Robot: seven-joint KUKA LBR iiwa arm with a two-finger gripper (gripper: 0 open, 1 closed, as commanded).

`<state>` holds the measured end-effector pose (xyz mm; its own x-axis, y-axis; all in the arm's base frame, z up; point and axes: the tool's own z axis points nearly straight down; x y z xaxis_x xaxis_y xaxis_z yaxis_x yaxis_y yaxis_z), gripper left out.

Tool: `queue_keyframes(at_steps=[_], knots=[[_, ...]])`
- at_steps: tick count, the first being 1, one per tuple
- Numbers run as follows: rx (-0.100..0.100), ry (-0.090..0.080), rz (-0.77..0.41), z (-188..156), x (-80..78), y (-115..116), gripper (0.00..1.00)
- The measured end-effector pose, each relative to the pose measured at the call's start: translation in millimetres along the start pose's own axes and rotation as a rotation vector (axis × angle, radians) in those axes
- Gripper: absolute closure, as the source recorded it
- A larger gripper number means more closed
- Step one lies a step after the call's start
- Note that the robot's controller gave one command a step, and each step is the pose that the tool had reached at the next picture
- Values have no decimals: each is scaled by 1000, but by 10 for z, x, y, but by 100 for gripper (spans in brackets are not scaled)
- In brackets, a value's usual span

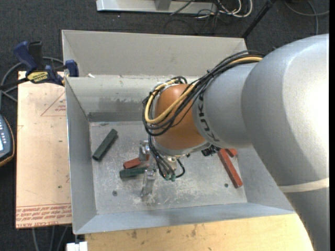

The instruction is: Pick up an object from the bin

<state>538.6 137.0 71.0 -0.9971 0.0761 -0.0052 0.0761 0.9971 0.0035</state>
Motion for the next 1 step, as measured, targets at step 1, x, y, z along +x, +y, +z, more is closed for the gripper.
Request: queue_keyframes(at_steps=[1], knots=[[1,2,0,-6,-9,9,0]])
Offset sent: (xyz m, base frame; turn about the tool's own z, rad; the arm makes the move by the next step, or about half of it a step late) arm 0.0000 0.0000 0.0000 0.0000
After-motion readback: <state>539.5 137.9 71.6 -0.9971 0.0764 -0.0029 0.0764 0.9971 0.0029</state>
